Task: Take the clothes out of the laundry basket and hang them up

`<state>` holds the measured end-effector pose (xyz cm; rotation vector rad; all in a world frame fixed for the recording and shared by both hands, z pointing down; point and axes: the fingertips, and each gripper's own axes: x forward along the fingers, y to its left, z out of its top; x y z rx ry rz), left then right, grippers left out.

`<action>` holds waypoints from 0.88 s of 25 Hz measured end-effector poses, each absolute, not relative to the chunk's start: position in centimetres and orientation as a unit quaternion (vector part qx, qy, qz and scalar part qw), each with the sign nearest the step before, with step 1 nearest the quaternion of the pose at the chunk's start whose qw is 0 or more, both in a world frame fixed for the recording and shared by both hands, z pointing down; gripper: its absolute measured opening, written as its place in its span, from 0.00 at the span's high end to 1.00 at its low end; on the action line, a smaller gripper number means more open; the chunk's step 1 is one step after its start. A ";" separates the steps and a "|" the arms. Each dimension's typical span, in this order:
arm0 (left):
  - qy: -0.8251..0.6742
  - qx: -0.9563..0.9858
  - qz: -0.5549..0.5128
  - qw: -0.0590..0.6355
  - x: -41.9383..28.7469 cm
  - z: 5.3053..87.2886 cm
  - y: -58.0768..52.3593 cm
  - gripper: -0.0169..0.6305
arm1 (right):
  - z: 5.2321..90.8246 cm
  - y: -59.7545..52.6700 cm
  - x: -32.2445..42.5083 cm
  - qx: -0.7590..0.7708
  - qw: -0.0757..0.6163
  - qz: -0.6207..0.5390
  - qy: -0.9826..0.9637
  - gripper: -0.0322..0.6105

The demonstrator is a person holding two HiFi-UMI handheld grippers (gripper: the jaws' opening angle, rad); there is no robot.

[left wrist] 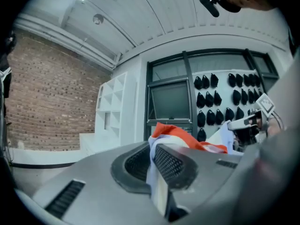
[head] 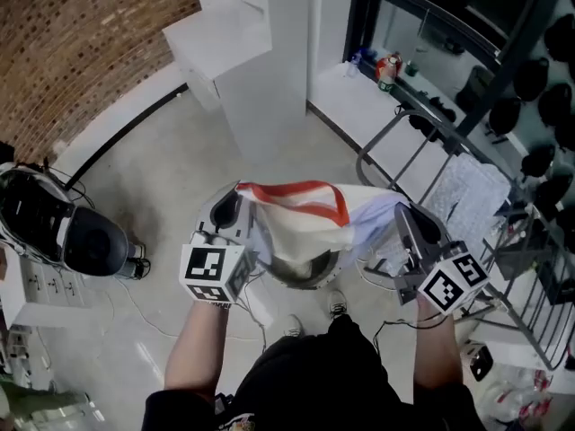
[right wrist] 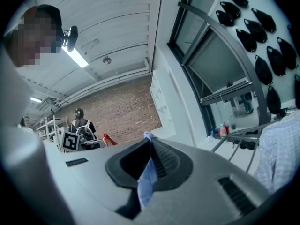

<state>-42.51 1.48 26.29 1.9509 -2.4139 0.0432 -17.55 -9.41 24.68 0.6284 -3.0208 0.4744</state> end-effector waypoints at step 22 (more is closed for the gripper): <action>-0.561 0.827 -0.008 0.000 -10.1 20.7 -5.7 0.95 | 19.1 -1.6 17.0 0.469 -0.070 0.110 -0.873 0.93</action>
